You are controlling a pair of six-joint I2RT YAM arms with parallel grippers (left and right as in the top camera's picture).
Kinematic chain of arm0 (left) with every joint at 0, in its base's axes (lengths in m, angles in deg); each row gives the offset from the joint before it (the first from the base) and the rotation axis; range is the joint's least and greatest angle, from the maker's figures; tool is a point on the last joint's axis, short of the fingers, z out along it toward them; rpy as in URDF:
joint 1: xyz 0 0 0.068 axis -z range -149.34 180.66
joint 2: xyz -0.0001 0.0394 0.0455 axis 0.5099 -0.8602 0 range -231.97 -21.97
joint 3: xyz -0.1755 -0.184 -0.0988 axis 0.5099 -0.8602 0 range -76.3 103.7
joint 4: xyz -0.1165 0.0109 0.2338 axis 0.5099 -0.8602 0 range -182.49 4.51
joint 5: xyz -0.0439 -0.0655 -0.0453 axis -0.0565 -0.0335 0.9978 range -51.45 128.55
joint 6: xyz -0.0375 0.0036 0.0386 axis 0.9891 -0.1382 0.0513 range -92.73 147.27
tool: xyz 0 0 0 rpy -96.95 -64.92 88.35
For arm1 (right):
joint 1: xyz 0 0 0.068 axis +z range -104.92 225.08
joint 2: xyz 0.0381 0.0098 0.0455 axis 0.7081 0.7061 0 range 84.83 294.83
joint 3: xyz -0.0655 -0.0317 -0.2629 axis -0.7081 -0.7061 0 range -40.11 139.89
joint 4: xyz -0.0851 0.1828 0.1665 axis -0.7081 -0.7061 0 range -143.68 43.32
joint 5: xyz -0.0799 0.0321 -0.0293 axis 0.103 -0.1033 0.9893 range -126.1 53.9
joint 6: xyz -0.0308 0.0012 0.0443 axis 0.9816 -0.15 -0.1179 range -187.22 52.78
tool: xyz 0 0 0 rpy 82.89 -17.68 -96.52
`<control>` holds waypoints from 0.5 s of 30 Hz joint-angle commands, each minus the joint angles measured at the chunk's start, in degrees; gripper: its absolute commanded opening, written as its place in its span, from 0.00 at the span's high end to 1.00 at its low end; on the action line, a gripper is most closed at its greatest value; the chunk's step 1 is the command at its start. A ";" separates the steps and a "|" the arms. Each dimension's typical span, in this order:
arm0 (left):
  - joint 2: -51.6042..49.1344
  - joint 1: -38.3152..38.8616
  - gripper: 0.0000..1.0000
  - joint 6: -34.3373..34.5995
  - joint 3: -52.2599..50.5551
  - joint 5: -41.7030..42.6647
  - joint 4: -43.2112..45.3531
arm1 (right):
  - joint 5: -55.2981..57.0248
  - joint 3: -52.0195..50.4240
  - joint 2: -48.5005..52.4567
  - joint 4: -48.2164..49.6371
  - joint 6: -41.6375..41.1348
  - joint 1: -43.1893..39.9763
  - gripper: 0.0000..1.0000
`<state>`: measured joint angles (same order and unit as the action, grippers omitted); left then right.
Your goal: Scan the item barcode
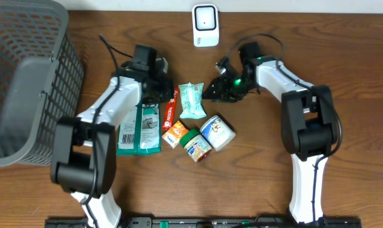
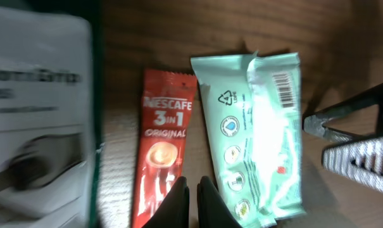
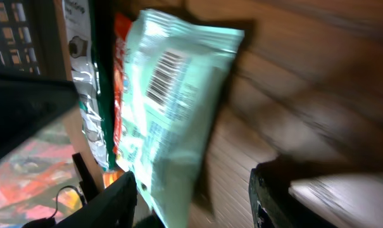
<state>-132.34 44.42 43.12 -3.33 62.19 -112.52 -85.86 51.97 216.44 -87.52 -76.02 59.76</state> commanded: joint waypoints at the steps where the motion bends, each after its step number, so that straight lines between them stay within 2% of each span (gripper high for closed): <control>1: -2.03 1.11 0.92 0.28 -0.59 -0.24 1.27 | 0.17 -0.92 0.72 0.87 -1.88 1.22 0.47; 15: -6.56 5.18 0.93 -0.37 -0.61 -0.28 4.55 | 0.35 -4.13 0.72 3.93 -1.88 1.95 0.50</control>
<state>-138.24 48.68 43.32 -3.38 62.19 -108.43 -88.20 49.60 216.42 -84.09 -77.51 61.09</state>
